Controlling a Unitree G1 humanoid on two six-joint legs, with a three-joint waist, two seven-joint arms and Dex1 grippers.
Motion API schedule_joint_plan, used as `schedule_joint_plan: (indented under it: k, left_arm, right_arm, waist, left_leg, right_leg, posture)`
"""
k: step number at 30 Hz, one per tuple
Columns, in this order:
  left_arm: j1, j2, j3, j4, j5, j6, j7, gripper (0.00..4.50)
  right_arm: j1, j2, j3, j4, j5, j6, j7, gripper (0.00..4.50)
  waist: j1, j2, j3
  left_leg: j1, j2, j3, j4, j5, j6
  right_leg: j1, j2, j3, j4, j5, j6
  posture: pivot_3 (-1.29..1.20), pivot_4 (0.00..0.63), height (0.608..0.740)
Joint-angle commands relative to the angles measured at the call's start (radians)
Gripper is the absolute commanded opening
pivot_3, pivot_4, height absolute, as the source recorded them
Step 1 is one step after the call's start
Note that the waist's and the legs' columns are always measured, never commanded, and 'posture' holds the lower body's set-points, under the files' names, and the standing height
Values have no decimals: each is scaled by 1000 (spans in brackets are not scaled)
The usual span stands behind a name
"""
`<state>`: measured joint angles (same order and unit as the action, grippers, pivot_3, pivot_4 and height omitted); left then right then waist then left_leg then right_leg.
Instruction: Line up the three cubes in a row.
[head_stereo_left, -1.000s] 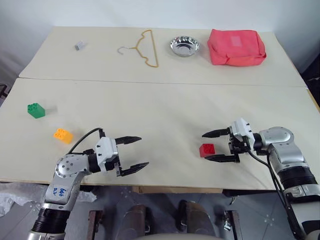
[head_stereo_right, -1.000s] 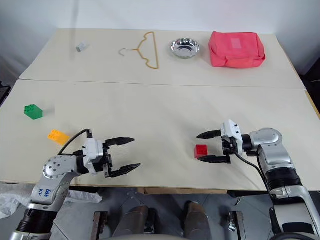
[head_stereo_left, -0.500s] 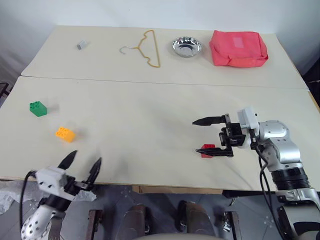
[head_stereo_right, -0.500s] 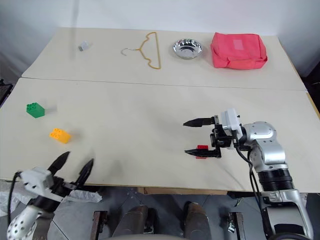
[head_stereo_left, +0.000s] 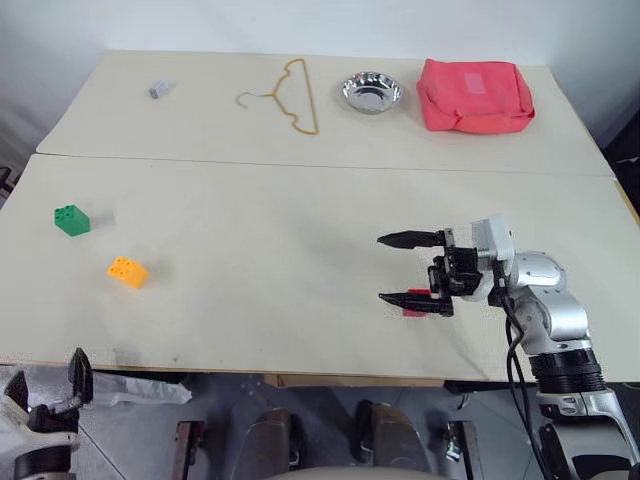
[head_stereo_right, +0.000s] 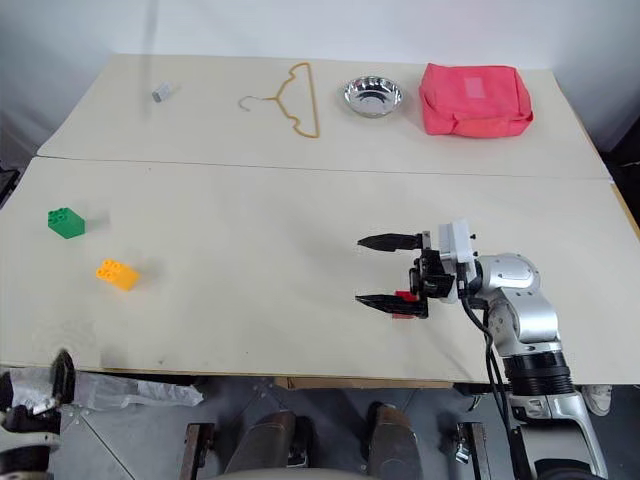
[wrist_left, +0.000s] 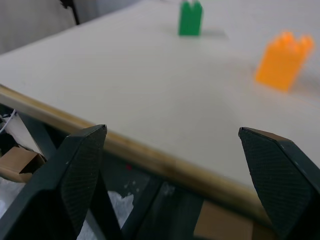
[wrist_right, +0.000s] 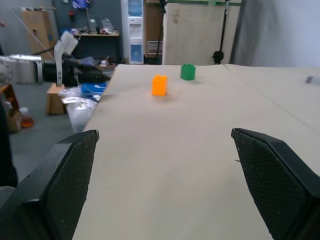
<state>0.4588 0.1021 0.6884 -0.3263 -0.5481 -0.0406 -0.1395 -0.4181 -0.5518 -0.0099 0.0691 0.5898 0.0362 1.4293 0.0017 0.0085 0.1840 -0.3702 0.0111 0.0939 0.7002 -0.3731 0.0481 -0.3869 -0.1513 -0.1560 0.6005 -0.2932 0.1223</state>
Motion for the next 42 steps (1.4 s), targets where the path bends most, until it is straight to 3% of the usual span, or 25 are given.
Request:
schedule_joint_plan:
  k: [1,4,7,12,19,28,31,39,42]
  left_arm:
    - [-52,102,11,-88,-9,160,108,4500]
    - [-214,293,38,-61,-41,417,225,4500]
    - [-440,490,44,83,-35,624,299,4500]
    - [-749,648,-66,394,42,657,224,4500]
    - [-956,707,-227,695,195,601,149,4500]
    - [-1115,718,-276,956,285,528,107,4500]
    - [-1139,717,-261,996,287,534,103,3916]
    - [-1120,748,-283,944,294,626,31,1474]
    - [-1090,769,-243,882,256,509,-84,1481]
  right_arm:
    - [8,-10,-36,-13,0,-26,-1,4458]
    - [2,-3,-42,-12,2,-27,-13,4458]
    - [15,8,-45,-26,2,-34,-23,4458]
    - [15,49,-54,-41,-4,-50,-84,4458]
    - [33,67,-50,-82,-11,-49,-130,4458]
    - [83,61,-49,-134,-12,-43,-171,4458]
    - [86,64,-41,-140,-15,-42,-178,4500]
    - [56,53,-36,-120,-17,-41,-168,4500]
    - [47,31,-57,-103,-20,-50,-161,4500]
  waist:
    - [-3,-1,-1]
    - [-2,-1,-1]
    - [7,-3,-1]
    - [-2,-3,-1]
    - [-6,-3,-1]
    - [-3,-4,-1]
    - [-4,-4,-1]
    - [-5,-5,-1]
    - [-6,-5,-1]
  left_leg:
    - [0,0,0,0,0,0]
    - [1,0,0,0,0,-1]
    - [1,0,-2,2,2,-2]
    - [2,-3,0,0,2,-2]
    - [1,-3,2,-3,1,-3]
    - [1,-4,2,-1,2,-3]
    - [1,-4,2,-1,2,-3]
    - [1,-4,2,-1,2,-3]
    - [1,-3,2,-1,2,-3]
  right_leg:
    - [1,1,0,0,0,0]
    - [1,2,-1,1,0,0]
    - [1,3,-2,5,0,-1]
    - [-1,2,-2,9,0,-1]
    - [-6,4,-3,10,-1,0]
    - [-5,3,-2,10,-1,0]
    - [-5,3,-3,10,-1,0]
    - [-5,3,-3,11,-1,0]
    - [-6,3,-3,11,-1,0]
  posture:
    - [0,150,740]
    - [0,150,740]
    - [0,150,740]
    - [0,150,740]
    - [0,150,740]
    - [0,150,740]
    - [0,150,740]
    - [0,150,740]
    - [0,150,740]
